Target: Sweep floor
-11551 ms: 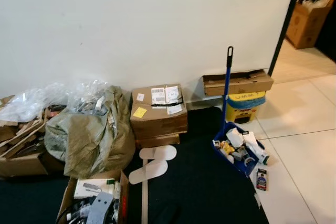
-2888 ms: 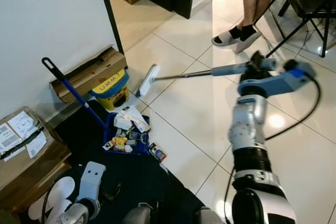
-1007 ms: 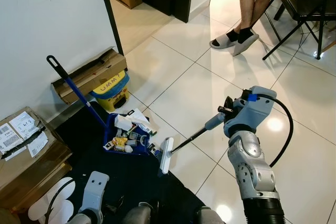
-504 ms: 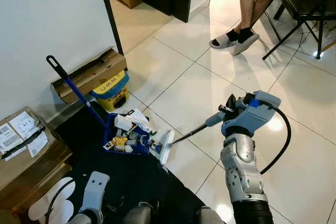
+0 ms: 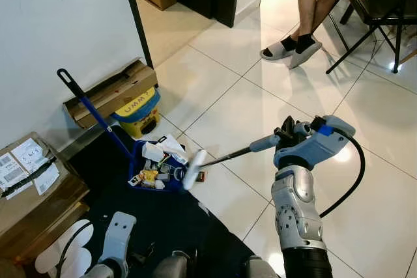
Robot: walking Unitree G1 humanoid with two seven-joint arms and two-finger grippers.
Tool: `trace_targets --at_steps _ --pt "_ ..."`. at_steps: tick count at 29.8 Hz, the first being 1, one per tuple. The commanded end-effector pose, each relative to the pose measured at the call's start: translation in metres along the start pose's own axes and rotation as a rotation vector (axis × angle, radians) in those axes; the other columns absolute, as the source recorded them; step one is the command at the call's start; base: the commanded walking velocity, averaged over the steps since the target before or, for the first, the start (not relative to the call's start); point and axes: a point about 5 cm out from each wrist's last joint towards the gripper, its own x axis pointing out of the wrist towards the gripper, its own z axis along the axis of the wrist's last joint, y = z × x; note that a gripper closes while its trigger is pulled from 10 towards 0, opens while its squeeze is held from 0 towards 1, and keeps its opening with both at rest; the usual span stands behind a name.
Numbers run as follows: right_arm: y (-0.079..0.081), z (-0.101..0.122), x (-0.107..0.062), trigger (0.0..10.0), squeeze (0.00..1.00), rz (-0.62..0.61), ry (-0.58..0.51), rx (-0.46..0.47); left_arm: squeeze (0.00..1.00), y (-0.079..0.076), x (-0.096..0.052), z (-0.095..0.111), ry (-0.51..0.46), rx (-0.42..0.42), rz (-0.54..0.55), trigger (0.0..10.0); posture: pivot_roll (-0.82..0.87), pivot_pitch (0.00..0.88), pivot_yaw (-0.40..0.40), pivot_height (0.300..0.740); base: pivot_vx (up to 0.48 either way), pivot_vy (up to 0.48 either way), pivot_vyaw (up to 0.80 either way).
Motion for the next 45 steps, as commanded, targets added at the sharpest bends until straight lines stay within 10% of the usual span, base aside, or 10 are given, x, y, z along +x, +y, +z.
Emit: trace_targets --at_steps 1,8,13,21,30,45 --pt "0.002 -0.002 -0.003 10.0 0.0 -0.026 0.002 0.062 0.0 0.001 -0.006 -0.011 0.034 -0.008 0.005 10.0 -0.09 0.293 0.057 0.74 0.0 0.0 0.0" --pt "-0.001 0.001 -0.002 10.0 0.0 -0.031 -0.009 0.08 0.0 0.002 -0.007 -0.011 0.035 -0.006 0.004 10.0 -0.08 0.297 0.061 0.74 0.0 0.0 0.0" --pt "-0.004 0.069 0.019 10.0 0.0 0.089 -0.132 0.048 0.0 0.0 -0.007 -0.013 0.042 -0.006 -0.003 10.0 -0.1 0.297 0.061 0.74 0.0 0.0 0.0" --pt "-0.004 0.101 0.022 10.0 0.0 0.17 -0.136 -0.044 0.0 -0.004 -0.006 -0.013 0.042 -0.01 -0.014 10.0 -0.1 0.298 0.063 0.74 0.0 0.0 0.0" --pt "-0.036 0.066 0.02 10.0 0.0 0.171 0.076 -0.315 0.0 -0.003 -0.009 -0.018 0.056 -0.007 -0.018 10.0 -0.09 0.312 0.072 0.74 0.0 0.0 0.0" --pt "-0.026 0.034 0.023 10.0 0.0 0.275 0.039 -0.435 0.0 0.001 -0.017 -0.023 0.059 0.008 -0.025 10.0 -0.06 0.356 0.081 0.74 0.0 0.0 0.0"
